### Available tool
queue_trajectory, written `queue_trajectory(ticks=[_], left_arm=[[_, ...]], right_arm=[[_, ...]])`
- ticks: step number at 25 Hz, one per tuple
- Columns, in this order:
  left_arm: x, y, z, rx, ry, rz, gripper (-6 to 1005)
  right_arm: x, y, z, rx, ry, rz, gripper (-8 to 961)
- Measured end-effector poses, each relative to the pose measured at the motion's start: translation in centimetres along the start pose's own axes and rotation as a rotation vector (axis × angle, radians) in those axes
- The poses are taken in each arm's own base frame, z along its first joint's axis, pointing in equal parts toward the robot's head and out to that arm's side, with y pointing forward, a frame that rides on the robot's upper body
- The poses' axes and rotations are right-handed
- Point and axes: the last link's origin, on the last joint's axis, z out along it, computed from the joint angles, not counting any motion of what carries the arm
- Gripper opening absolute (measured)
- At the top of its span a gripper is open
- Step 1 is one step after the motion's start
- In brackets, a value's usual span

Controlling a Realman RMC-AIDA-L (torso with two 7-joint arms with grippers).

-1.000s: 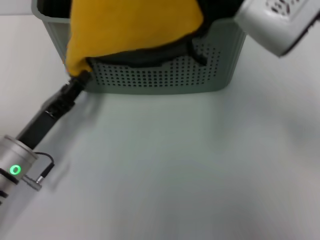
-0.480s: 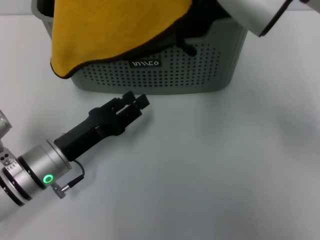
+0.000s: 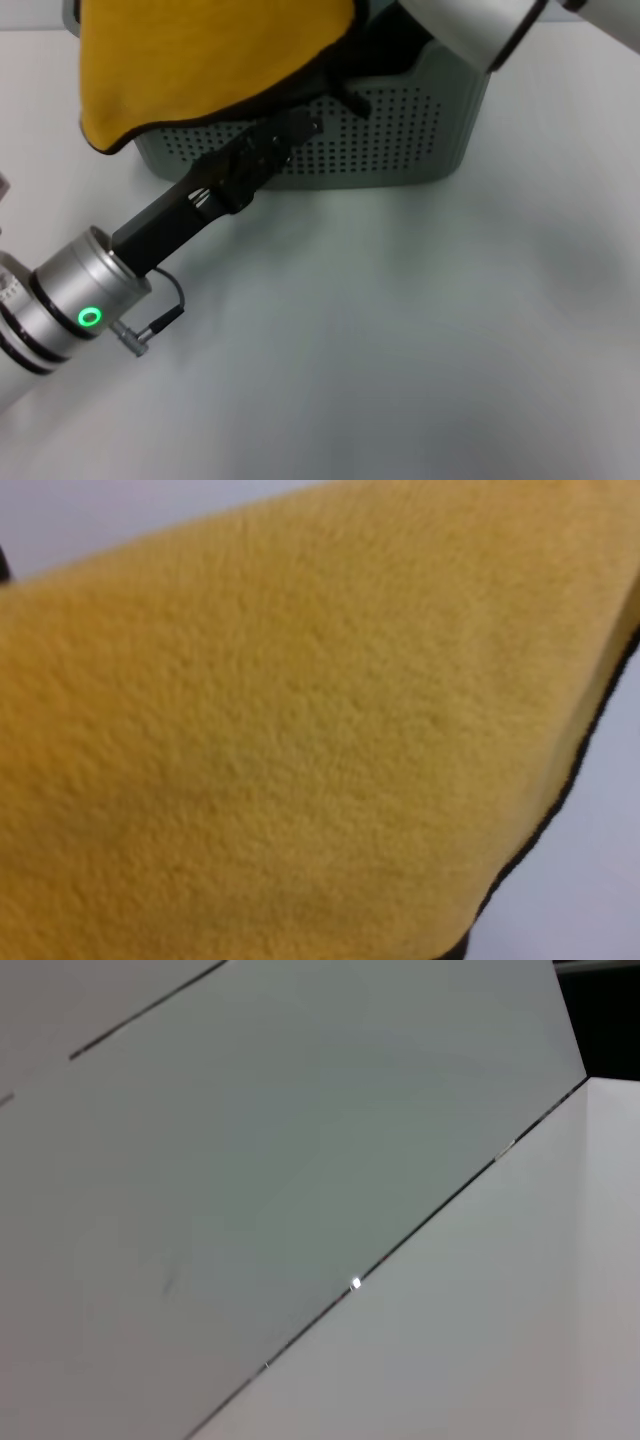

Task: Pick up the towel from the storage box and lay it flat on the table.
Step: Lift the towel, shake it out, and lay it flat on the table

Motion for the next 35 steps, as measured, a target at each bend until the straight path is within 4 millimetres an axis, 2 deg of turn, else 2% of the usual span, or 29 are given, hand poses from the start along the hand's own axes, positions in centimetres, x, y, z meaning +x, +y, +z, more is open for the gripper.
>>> queue_trajectory(ticks=[6,15,35], left_arm=[[0.9,0.1,1.3,-0.035,0.016,-0.055,532],[2.5,1.0,1.4,-0.112,0.111,-0.104,533],[2.7,0.9,1.1,-0.097,0.146,-0.123,498]], right_arm=[[-0.3,0.1,1.3,-0.012,-0.027,0.038,2],[0.2,0.4,2.1,-0.031,-0.018,0.045,2],[0.1,0.7,2.9,-0.041,-0.030,0.079,3]])
